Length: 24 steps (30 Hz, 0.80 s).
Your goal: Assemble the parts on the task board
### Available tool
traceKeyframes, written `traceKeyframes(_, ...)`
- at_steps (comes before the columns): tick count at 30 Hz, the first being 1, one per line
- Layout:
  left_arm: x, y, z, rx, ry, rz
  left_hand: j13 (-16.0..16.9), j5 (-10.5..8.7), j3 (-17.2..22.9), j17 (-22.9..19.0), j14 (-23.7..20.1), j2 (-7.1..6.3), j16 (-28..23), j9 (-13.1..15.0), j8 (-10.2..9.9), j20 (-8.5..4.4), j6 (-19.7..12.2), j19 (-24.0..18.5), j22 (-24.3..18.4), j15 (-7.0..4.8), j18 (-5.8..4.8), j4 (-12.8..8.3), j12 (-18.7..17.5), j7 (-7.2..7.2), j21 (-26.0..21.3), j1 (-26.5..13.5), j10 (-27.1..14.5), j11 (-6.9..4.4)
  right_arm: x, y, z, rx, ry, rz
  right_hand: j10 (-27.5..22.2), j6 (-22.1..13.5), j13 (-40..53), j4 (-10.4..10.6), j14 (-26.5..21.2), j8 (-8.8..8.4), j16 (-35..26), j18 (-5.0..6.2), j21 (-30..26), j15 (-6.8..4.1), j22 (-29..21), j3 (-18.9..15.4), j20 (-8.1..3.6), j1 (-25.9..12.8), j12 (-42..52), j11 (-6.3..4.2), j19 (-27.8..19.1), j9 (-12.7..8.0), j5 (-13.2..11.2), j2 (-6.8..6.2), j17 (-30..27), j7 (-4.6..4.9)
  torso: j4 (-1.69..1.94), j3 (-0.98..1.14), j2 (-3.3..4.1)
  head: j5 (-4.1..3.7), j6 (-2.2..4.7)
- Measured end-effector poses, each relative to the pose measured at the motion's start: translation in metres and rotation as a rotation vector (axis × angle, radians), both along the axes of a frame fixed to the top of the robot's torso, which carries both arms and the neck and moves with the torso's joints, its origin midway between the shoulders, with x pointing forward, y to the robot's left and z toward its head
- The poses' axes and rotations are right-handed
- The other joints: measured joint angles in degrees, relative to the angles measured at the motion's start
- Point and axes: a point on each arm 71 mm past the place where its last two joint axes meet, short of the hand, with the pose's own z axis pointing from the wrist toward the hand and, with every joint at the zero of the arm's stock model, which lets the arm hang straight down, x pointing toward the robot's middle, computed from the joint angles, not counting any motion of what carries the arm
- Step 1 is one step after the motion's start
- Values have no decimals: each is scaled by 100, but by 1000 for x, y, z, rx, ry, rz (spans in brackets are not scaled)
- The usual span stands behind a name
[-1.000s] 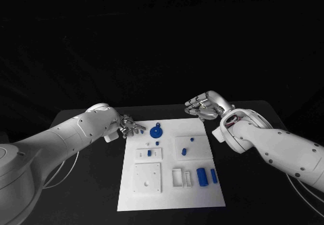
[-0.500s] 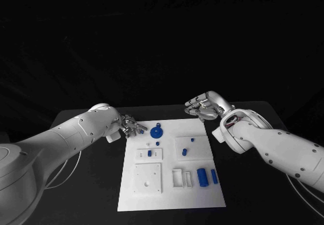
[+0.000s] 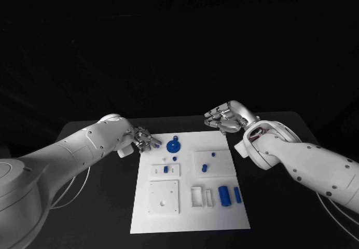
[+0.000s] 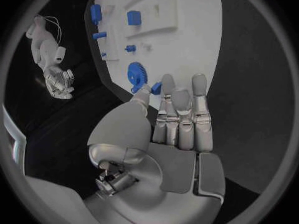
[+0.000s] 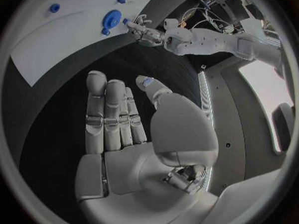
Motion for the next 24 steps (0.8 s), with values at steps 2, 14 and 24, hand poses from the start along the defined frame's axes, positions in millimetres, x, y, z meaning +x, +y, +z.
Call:
traceKeyframes(2,0,1,0,0,0,2,0,0,15,0,0,21,0,0,0,0,0,0,0,0,0,-15,0,0,0,21,0,0,0,0,0,0,0,0,0,0,0,0,0,0,12,-1,0,0,0,0,0,0,0,0,0,0,0,0,-7,0,-1,-1,0,1,-2)
traceKeyframes(14,0,0,0,-13,4,4,-26,403,171,1,-11,212,0,-20,-3,-20,-48,-23,4,-11,0,-171,-29,-22,0,213,-16,-15,0,0,0,0,1,0,0,0,0,16,0,0,12,-2,0,0,0,16,0,0,0,0,0,0,22,0,-6,0,0,-1,1,-14,-23)
traceKeyframes(24,0,-1,0,-39,15,6,-100,900,583,1,-23,354,0,22,-28,-1,-124,-42,3,-17,0,-584,-130,2,0,354,-26,-5,0,-1,0,-1,1,-2,0,0,0,16,0,0,12,-3,0,0,0,16,0,-23,0,0,0,0,22,-23,-7,-1,4,-7,0,-5,-31)
